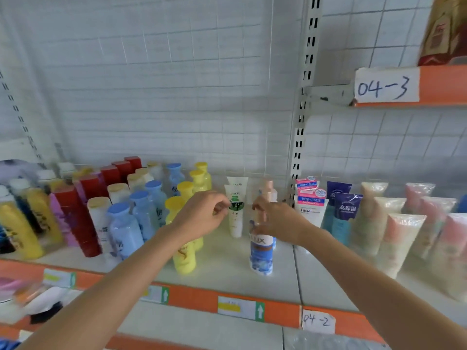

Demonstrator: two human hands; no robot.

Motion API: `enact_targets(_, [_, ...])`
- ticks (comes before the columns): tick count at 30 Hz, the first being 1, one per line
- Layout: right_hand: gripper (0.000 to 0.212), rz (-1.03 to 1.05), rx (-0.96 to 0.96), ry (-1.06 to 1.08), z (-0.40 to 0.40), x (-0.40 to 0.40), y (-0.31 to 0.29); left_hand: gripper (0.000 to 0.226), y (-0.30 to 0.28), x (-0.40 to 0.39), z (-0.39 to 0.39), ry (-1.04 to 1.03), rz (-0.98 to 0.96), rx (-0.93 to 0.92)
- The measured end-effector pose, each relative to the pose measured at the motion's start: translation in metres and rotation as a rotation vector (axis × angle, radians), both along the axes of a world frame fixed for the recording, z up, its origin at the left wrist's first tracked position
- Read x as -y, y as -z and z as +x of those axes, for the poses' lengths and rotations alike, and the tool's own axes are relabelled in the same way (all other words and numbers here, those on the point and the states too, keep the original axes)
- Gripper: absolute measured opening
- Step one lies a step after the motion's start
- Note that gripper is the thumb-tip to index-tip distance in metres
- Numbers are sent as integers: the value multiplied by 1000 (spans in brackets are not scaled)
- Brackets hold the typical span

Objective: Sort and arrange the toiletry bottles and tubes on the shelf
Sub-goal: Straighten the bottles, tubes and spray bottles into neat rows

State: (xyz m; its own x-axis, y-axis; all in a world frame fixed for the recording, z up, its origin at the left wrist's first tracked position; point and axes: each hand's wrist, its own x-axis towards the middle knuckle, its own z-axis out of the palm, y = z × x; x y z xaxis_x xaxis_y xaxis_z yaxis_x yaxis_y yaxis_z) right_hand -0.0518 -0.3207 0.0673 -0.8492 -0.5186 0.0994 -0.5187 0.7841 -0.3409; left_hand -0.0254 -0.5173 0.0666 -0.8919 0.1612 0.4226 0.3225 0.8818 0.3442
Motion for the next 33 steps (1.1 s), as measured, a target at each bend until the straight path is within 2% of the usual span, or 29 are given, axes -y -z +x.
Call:
enact_targets(6, [42, -71, 123, 107, 1, 1, 2, 18, 18, -5, -6, 136, 49, 59])
enact_targets(13, [49, -19, 155, 119, -8, -9, 0, 32, 24, -37, -42, 107, 129, 108])
enact_targets(16, [45, -17, 150, 115, -9, -12, 0, 44, 19, -52, -63, 126, 184, 213])
enact_targets(19, [41, -19, 151, 118, -8, -17, 1, 41, 19, -61, -82, 128, 105, 303])
enact_targets(27, [44, -38, 108, 123, -4, -20, 8, 17, 29, -67, -94, 160, 175, 229])
enact_targets(33, [48, -36, 113, 102, -8, -20, 6, 27, 36, -67, -86, 131, 243, 167])
